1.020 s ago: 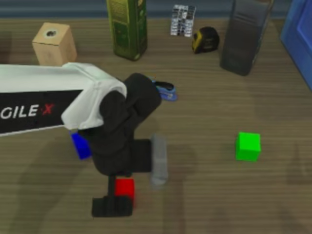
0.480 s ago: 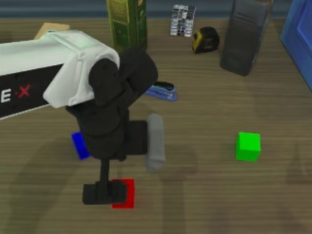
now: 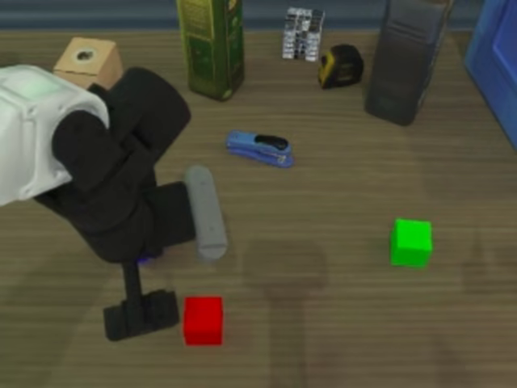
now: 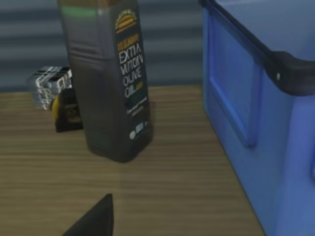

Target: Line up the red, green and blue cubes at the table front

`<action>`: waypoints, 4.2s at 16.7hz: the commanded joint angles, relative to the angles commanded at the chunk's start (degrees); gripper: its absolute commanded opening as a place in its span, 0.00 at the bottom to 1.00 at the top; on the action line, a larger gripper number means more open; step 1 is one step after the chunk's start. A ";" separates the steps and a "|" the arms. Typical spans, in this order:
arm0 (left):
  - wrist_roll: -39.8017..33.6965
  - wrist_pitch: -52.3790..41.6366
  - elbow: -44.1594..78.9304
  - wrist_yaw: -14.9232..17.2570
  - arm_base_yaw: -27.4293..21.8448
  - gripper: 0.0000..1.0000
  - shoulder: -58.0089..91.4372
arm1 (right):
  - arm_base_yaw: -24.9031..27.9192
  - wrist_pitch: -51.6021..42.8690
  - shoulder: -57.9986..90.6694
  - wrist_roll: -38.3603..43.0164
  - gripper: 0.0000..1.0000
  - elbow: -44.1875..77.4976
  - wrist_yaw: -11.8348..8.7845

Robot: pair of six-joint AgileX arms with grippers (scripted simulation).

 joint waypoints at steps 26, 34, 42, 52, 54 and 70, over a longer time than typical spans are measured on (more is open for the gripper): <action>-44.87 54.56 -60.58 -0.18 34.63 1.00 -87.01 | 20.72 -54.60 100.00 27.21 1.00 73.80 0.23; -44.87 54.56 -60.58 -0.18 34.63 1.00 -87.01 | 20.68 -42.93 104.17 27.23 1.00 66.78 0.26; -44.87 54.56 -60.58 -0.18 34.63 1.00 -87.01 | 20.82 -38.20 106.40 27.40 0.92 63.80 0.28; -44.87 54.56 -60.58 -0.18 34.63 1.00 -87.01 | 20.82 -38.20 106.40 27.40 0.17 63.80 0.28; -44.87 54.56 -60.58 -0.18 34.63 1.00 -87.01 | 20.82 -38.20 106.40 27.40 0.02 63.80 0.28; -44.87 54.56 -60.58 -0.18 34.63 1.00 -87.01 | 21.01 -48.93 101.97 27.18 0.00 70.17 0.66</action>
